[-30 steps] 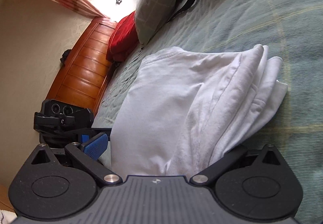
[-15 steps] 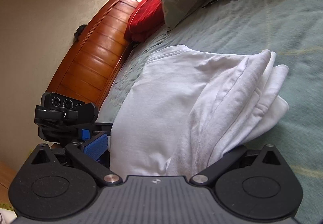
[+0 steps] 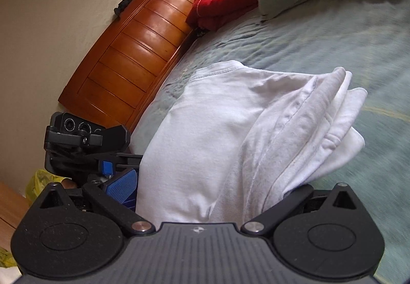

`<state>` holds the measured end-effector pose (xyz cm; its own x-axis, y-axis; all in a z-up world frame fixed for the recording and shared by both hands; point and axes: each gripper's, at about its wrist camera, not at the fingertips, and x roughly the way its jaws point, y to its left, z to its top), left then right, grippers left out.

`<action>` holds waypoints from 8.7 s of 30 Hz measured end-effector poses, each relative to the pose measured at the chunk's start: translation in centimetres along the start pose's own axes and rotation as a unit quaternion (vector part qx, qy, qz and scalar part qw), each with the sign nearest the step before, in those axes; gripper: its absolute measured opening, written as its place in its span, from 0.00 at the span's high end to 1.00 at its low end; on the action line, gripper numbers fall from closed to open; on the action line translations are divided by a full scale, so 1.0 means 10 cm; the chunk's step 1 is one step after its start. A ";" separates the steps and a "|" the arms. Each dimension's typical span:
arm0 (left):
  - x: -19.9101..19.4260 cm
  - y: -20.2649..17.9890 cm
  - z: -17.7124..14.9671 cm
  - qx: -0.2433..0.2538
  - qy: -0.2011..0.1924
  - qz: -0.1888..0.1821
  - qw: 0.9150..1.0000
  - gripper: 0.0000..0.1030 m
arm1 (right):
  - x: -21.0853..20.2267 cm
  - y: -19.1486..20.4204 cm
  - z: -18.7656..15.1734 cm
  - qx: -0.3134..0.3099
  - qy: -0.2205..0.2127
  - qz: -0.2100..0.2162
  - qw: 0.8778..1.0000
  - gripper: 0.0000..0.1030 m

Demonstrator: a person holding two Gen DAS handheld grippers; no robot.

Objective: Fold clothes

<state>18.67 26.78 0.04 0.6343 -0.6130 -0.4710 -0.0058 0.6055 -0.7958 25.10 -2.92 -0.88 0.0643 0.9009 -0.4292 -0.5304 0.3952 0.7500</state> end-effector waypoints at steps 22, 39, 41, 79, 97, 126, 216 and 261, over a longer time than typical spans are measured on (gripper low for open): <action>-1.25 1.45 1.35 -0.064 -0.133 0.123 0.981 0.02 | 2.41 0.92 0.56 -0.102 0.017 0.018 0.995 0.00; -1.60 2.18 1.54 -0.082 -0.210 0.210 0.951 0.02 | 2.95 0.94 0.36 -0.103 0.044 0.020 0.993 0.00; -1.72 2.10 1.49 -0.069 -0.232 0.223 0.944 0.02 | 2.92 0.84 0.37 -0.077 0.056 0.023 0.995 0.00; -1.84 2.14 0.71 -0.055 -0.196 0.139 0.969 0.01 | 2.89 0.88 0.56 -0.280 0.039 -0.055 0.958 0.00; -1.14 1.94 1.56 -0.031 -0.158 0.203 0.966 0.01 | 2.91 0.79 0.28 -0.339 0.038 -0.056 0.938 0.00; -1.55 1.59 1.20 -0.006 -0.178 0.345 0.922 0.01 | 2.72 0.67 0.51 -0.268 0.013 -0.015 0.963 0.00; -1.25 -0.35 -1.88 0.157 -0.190 0.443 0.862 0.01 | 0.88 1.71 -0.89 -0.303 0.031 -0.198 0.932 0.00; -1.12 -0.42 -1.91 0.168 -0.173 0.448 0.861 0.01 | 0.81 1.68 -0.93 -0.291 0.029 -0.195 0.936 0.00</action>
<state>-3.18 21.42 1.39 0.6849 0.3285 -0.6503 -0.4249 0.9052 0.0098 8.83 9.35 3.58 0.3117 0.6903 -0.6529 -0.8484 0.5117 0.1360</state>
